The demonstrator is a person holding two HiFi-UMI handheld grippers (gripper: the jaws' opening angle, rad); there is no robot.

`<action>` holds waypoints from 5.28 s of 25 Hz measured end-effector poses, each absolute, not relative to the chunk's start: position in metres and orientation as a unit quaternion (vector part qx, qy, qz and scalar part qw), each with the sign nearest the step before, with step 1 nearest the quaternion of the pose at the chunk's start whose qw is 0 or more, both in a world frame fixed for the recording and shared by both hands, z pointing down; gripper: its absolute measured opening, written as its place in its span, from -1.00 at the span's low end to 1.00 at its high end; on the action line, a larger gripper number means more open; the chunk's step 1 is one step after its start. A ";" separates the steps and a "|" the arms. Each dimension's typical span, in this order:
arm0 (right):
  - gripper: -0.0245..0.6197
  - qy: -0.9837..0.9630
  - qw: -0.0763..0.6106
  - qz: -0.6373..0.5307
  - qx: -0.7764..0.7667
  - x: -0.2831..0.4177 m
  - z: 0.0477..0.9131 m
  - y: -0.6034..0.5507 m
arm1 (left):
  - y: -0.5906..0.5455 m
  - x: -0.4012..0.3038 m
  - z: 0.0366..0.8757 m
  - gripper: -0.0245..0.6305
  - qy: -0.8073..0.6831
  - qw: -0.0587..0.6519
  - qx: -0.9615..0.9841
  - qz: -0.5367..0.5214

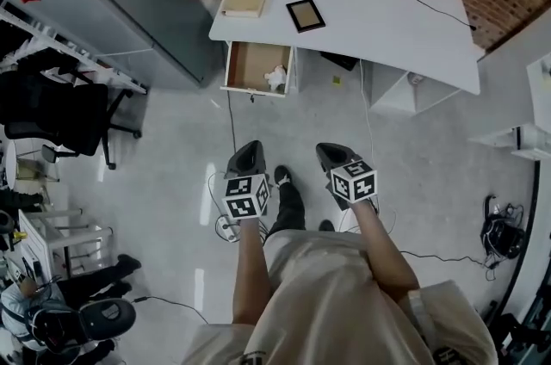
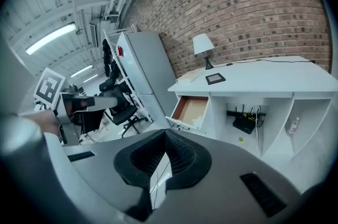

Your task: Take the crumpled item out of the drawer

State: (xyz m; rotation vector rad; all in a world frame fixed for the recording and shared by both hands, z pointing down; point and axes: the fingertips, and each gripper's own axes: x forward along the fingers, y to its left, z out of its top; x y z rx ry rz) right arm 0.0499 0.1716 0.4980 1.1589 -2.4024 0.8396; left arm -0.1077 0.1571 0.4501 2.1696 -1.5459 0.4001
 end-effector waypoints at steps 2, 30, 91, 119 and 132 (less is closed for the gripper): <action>-0.85 -0.844 0.177 0.297 0.409 0.039 0.501 0.156 | 0.137 -0.117 0.451 -0.88 -0.553 0.230 0.789 0.136; -0.85 -0.816 0.196 0.297 0.456 -0.031 0.522 0.021 | 0.009 -0.175 0.500 -0.88 -0.450 0.264 0.840 0.147; -0.85 -0.777 0.153 0.399 0.461 0.001 0.681 -0.178 | -0.217 -0.072 0.808 -0.87 -0.211 0.175 0.833 0.480; -0.85 -0.802 0.213 0.343 0.439 0.019 0.725 -0.156 | -0.224 -0.073 0.929 -0.60 -0.116 0.083 0.789 0.598; -0.85 -0.798 0.216 0.356 0.435 0.021 0.735 -0.152 | -0.240 -0.063 0.929 -0.56 -0.089 -0.005 0.776 0.625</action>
